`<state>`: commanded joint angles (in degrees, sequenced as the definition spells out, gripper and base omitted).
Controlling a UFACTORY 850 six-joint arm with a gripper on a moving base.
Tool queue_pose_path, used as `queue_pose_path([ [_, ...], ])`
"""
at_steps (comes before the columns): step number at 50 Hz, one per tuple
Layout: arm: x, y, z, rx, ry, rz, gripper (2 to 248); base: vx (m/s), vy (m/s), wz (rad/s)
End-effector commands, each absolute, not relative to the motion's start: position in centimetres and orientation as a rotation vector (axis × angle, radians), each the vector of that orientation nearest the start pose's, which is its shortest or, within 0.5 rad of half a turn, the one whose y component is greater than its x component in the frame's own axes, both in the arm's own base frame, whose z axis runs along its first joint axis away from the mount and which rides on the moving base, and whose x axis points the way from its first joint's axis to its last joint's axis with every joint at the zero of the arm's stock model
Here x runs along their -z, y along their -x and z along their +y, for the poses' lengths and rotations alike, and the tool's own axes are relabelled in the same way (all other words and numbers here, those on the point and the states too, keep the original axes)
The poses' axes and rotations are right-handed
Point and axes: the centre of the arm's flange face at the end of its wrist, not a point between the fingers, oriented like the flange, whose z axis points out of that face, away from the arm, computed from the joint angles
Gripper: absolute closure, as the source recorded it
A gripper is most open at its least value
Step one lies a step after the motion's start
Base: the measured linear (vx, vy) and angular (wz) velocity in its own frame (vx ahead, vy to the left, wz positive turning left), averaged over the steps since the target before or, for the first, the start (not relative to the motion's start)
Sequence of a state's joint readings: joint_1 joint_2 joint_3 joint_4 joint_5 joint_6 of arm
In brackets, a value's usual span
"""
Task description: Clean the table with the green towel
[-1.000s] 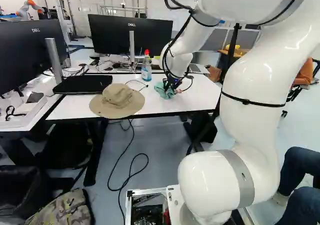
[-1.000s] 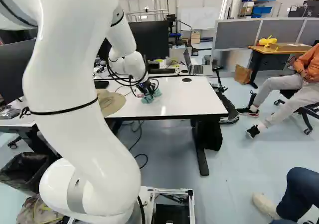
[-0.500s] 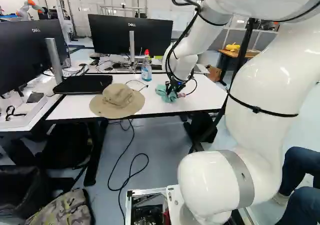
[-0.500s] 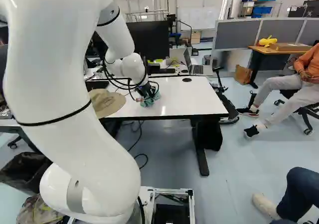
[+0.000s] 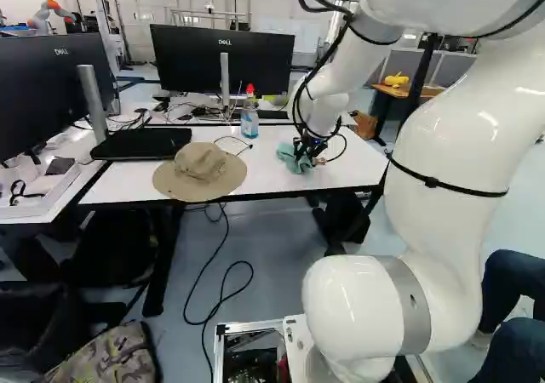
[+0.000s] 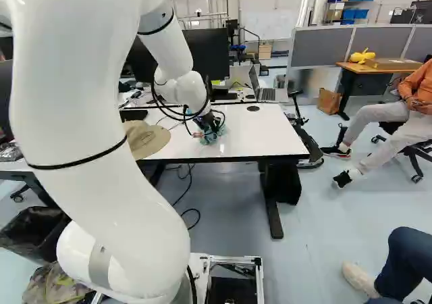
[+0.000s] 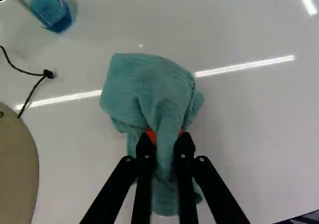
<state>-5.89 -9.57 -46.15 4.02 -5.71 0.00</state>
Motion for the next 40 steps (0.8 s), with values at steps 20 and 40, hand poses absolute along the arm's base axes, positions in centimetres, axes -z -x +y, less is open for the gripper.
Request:
queue_pose_path([
  [20,-42.9,-48.1,-4.9,0.869,3.010,0.257,199,0.000,0.000,0.000],
  [40,-45.2,-47.8,-4.4,0.906,2.997,0.242,199,0.000,0.000,0.000],
])
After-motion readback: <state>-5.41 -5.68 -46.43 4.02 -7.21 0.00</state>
